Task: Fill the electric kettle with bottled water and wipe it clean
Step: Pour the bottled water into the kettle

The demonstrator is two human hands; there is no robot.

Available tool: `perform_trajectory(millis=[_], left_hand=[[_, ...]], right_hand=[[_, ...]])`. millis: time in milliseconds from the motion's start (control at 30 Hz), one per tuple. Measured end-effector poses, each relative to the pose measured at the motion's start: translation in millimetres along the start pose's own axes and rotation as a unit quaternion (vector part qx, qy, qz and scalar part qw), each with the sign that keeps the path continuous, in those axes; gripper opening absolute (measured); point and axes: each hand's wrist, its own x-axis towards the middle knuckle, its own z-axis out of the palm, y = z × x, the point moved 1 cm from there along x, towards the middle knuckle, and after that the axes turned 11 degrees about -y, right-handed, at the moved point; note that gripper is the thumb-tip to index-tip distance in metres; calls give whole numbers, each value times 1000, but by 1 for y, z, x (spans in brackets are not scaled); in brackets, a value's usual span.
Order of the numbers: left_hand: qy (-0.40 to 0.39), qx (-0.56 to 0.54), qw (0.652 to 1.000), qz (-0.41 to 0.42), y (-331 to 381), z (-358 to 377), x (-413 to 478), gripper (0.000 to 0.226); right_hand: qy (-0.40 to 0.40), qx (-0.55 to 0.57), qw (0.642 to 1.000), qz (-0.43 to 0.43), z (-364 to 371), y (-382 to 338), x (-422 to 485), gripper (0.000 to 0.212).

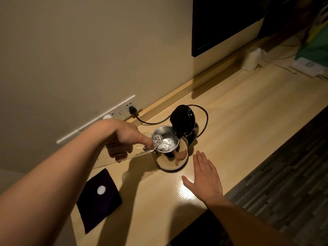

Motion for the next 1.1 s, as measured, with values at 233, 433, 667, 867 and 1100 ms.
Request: perform_trajectory(millis=[233,433,667,867,1100], left_hand=[[15,46,997,-57,12,-6,6,68],[10,62,993,-98,27,-2,9,70],[29,103,984,-140,47,-4,-3,92],[23,135,981,-136,63,-3,-1,96],[2,137,982,-130,66,-6,8,105]], right_hand=[[-2,-1,1000,-1,-1,0,-1,102],[-2,-3,1000,0,-3,-1,-1,102],[-4,-4,1000,0,-2,0,-1,102],[-4,-7,1000,1,-3,-1,-1,103],[-2,-2,1000,2,-2,-1,-1,103]])
